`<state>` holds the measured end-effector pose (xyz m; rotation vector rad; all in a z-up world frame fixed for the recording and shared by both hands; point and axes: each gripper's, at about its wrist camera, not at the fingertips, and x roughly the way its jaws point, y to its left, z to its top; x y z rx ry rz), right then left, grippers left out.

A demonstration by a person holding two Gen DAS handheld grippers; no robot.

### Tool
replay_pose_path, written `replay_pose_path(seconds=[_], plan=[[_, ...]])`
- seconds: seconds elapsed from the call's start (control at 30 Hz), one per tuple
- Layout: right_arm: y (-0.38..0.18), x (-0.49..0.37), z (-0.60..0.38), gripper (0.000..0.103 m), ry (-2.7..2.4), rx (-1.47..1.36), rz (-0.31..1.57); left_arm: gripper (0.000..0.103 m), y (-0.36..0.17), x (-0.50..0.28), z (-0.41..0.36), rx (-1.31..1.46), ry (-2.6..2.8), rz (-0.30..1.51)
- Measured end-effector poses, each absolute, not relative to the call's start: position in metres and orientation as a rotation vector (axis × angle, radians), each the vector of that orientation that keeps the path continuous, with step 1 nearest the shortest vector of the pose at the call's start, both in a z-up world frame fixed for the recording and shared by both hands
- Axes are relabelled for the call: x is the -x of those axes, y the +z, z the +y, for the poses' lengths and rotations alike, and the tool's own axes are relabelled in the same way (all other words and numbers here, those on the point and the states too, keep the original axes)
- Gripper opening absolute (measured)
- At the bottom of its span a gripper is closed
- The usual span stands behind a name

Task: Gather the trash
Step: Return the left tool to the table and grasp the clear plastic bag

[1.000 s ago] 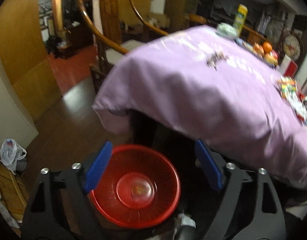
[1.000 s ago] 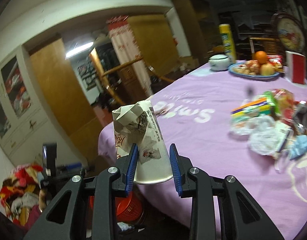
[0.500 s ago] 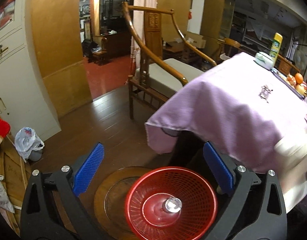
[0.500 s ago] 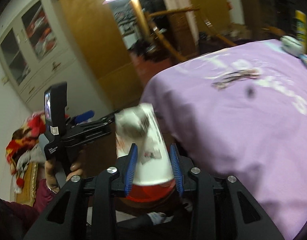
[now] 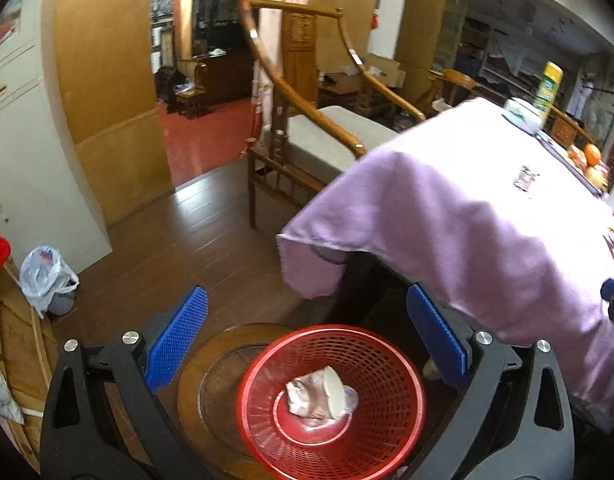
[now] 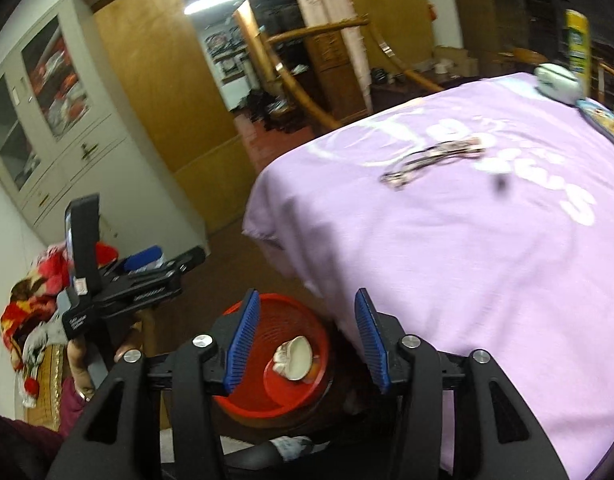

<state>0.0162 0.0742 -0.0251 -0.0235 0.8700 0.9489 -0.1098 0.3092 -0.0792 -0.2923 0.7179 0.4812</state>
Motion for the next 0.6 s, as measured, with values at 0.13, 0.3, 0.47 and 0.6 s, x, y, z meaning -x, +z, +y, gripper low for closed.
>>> replay_pose_path(seconds=[0.13, 0.3, 0.47, 0.6], plan=[[-0.021, -0.025, 0.041, 0.056, 0.882, -0.033, 0.83, 0.096, -0.072, 0.099, 0.279, 0.26, 0.411, 0.727], [-0.015, -0.033, -0.025, 0.059, 0.775, -0.11, 0.763, 0.096, -0.064, 0.079, 0.235, 0.203, 0.321, 0.749], [-0.012, -0.035, -0.102, 0.066, 0.6, -0.169, 0.678, 0.096, -0.05, 0.052, 0.183, 0.148, 0.195, 0.753], [-0.015, -0.036, -0.165, 0.069, 0.425, -0.206, 0.63, 0.096, -0.037, 0.019, 0.127, 0.074, 0.074, 0.747]])
